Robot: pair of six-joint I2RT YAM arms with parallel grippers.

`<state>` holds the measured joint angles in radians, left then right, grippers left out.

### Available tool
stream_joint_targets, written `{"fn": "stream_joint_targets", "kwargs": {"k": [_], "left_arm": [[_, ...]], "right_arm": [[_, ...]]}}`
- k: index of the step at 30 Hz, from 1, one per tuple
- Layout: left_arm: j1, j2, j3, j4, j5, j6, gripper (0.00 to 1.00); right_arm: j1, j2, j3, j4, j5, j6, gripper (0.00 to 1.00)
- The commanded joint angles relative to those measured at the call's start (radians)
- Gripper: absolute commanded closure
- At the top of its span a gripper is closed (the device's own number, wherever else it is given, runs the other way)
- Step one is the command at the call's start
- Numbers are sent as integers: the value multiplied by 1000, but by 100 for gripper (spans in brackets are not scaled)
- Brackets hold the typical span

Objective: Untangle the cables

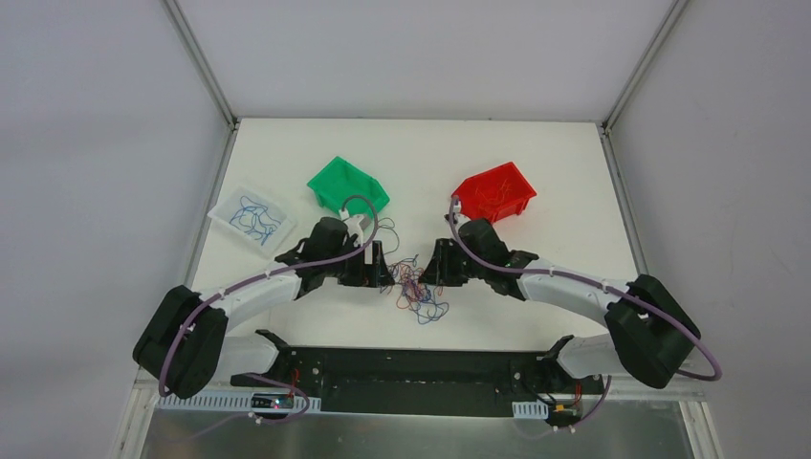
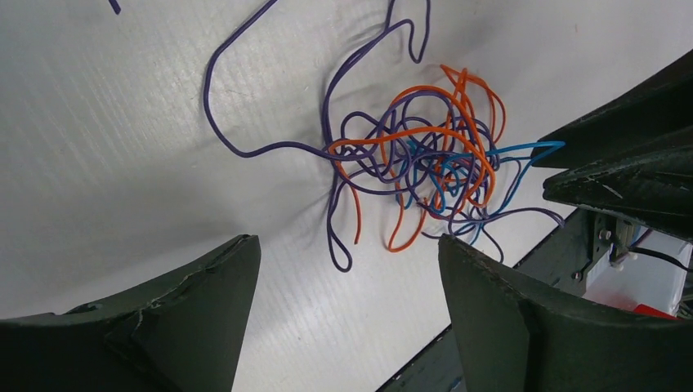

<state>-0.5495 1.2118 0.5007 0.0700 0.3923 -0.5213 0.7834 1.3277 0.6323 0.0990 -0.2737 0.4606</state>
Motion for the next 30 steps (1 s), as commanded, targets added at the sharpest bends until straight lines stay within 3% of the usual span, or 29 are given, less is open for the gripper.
{"fn": "stream_joint_targets", "kwargs": {"k": [1, 5, 12, 22, 27, 30], "left_arm": [[-4, 34, 52, -2, -42, 18, 20], [-4, 28, 94, -56, -140, 32, 26], [-4, -15, 125, -67, -263, 33, 32], [-4, 114, 219, -152, -305, 77, 38], [-3, 203, 303, -245, -298, -80, 43], [8, 202, 323, -315, -336, -260, 30]], "right_arm": [[14, 34, 56, 58, 24, 3, 74], [14, 2, 46, 52, 89, 5, 100], [13, -106, -5, 12, 186, -8, 100], [12, -112, -12, -12, 185, -2, 100], [11, -112, -9, -13, 185, -6, 100], [12, -115, -11, -12, 184, -5, 100]]}}
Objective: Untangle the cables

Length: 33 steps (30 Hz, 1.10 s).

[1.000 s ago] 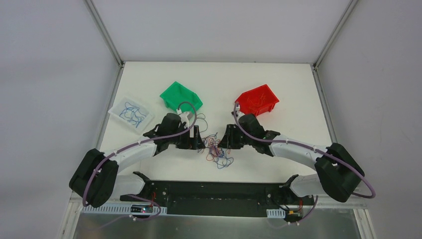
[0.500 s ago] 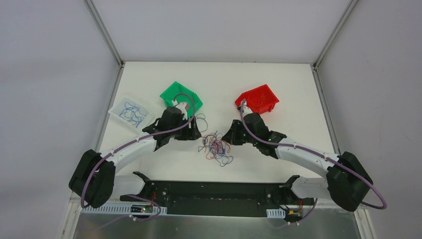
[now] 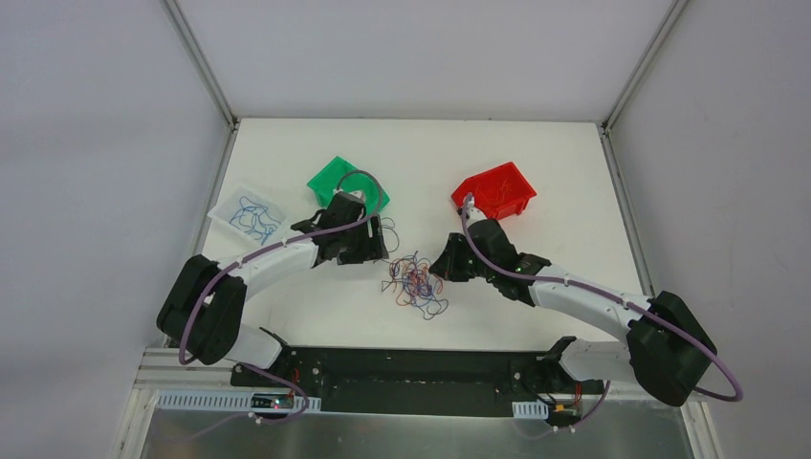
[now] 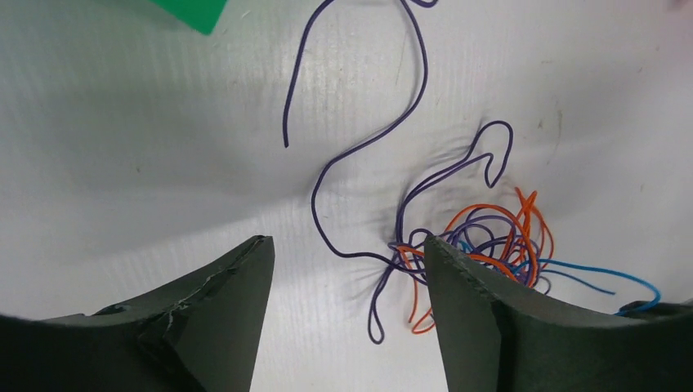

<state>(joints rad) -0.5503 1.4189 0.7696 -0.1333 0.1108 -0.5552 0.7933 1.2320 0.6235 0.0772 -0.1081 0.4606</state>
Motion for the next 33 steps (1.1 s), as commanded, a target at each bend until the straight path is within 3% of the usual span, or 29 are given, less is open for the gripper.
{"fn": "stream_joint_targets", "kwargs": {"k": [1, 5, 10, 14, 22, 30, 33], "left_arm": [[13, -14, 51, -116, -53, -275, 28], [51, -58, 20, -117, -27, -446, 24], [99, -52, -16, -114, 88, -712, 32], [99, -86, -54, -109, 60, -877, 38], [83, -21, -37, -73, 60, -936, 44], [55, 56, -77, 68, 54, -1000, 49], [43, 69, -89, 100, 41, -1021, 59]], "right_arm": [[2, -20, -2, 11, 17, -5, 100], [2, -24, -6, 12, 12, -3, 100], [3, -35, -15, 12, 17, -7, 100], [3, -47, -23, 16, 22, -2, 100], [2, -64, -35, 17, 24, 0, 100], [3, -71, -43, 18, 23, 6, 100], [3, -77, -47, 15, 28, 4, 100]]}}
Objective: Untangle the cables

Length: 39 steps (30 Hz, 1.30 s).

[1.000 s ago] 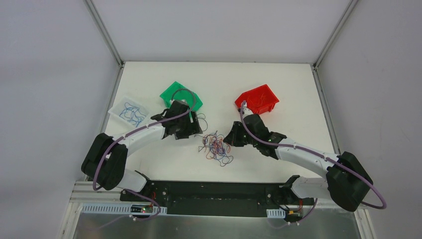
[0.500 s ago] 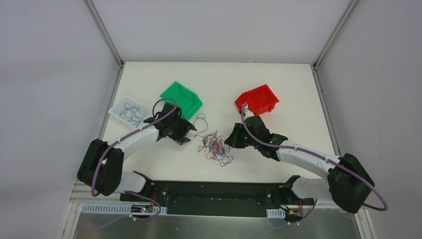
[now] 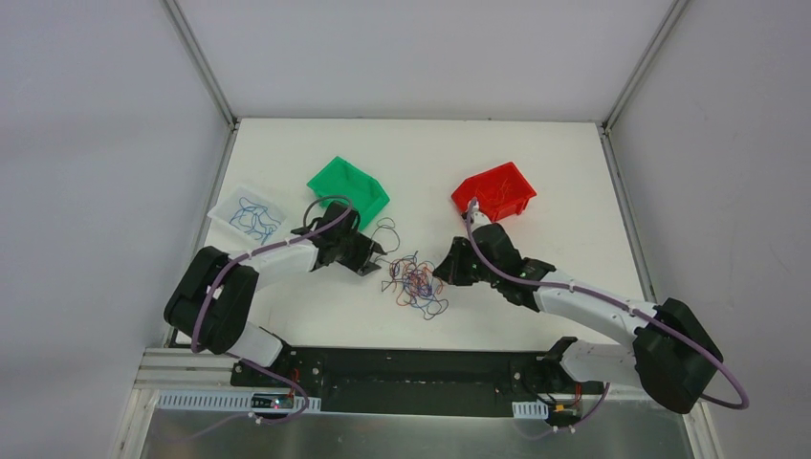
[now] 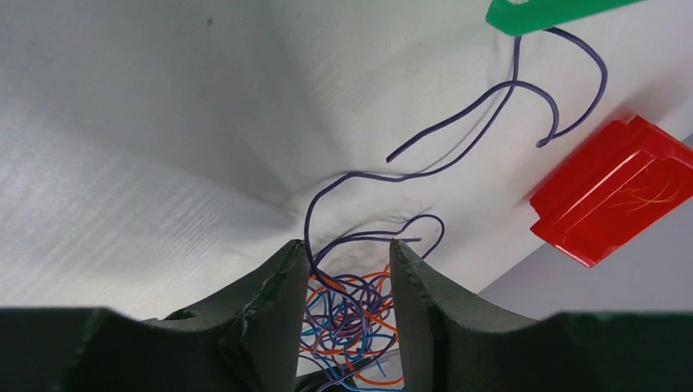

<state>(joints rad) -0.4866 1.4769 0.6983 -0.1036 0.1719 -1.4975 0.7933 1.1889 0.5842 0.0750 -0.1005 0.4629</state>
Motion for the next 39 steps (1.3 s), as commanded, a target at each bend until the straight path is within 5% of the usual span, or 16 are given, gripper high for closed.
{"fn": "stream_joint_targets", "kwargs": {"k": [1, 3, 6, 14, 21, 29, 37, 39], "left_arm": [[-22, 16, -22, 81, -22, -82, 68], [-24, 23, -34, 125, -20, -76, 100], [-8, 10, -48, 195, 9, 9, 100], [159, -327, -101, -95, -154, 241, 100], [219, -544, -20, -327, -328, 408, 100], [221, -604, 113, -446, -440, 558, 100], [218, -519, 206, -433, -164, 675, 100], [215, -509, 229, -429, -116, 712, 100]], "right_arm": [[2, -35, -7, 13, 23, 1, 100], [2, -38, -6, 7, 27, -2, 100], [3, -53, 1, -53, 61, -9, 100], [-46, -293, -98, -325, 437, 49, 100], [-162, -565, -174, -416, 534, 139, 100], [-181, -557, -118, -503, 652, 158, 100], [-182, -493, -96, -304, 215, -24, 97], [-181, -432, -71, -271, 157, -31, 88]]}}
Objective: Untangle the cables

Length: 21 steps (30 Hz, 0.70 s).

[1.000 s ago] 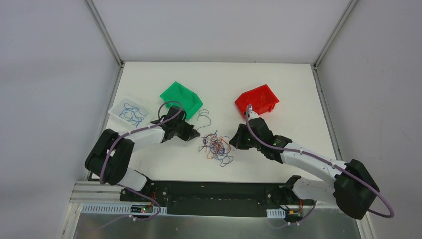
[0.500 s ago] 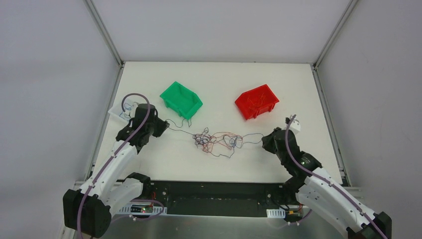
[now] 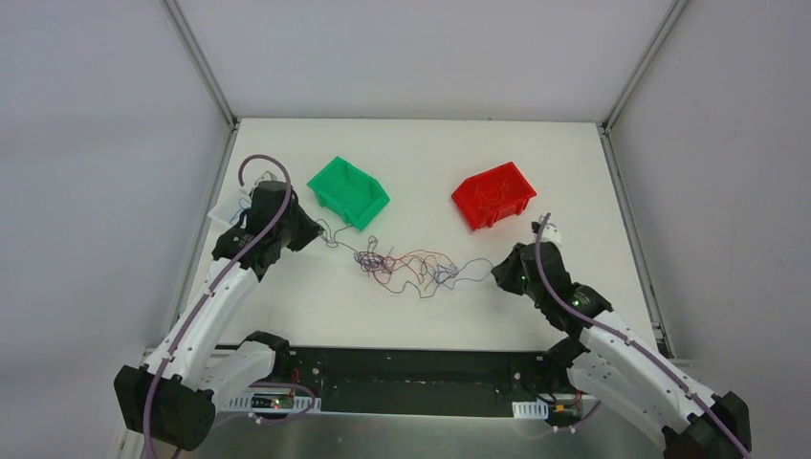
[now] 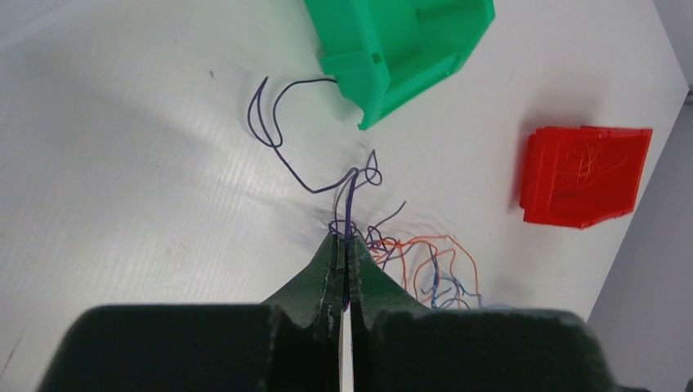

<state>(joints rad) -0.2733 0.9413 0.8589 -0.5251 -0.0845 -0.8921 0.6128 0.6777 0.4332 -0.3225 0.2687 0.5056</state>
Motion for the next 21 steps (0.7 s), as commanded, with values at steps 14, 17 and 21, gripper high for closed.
{"fn": "stream_joint_targets", "kwargs": {"k": [14, 17, 21], "left_arm": [[-26, 20, 114, 22, 269, 199, 100], [-26, 19, 112, 27, 275, 200, 100], [-26, 18, 111, 30, 284, 204, 100]], "right_arm": [[199, 613, 421, 316, -535, -378, 29], [227, 727, 464, 392, -513, -391, 34], [262, 823, 492, 483, -483, -381, 38]]}}
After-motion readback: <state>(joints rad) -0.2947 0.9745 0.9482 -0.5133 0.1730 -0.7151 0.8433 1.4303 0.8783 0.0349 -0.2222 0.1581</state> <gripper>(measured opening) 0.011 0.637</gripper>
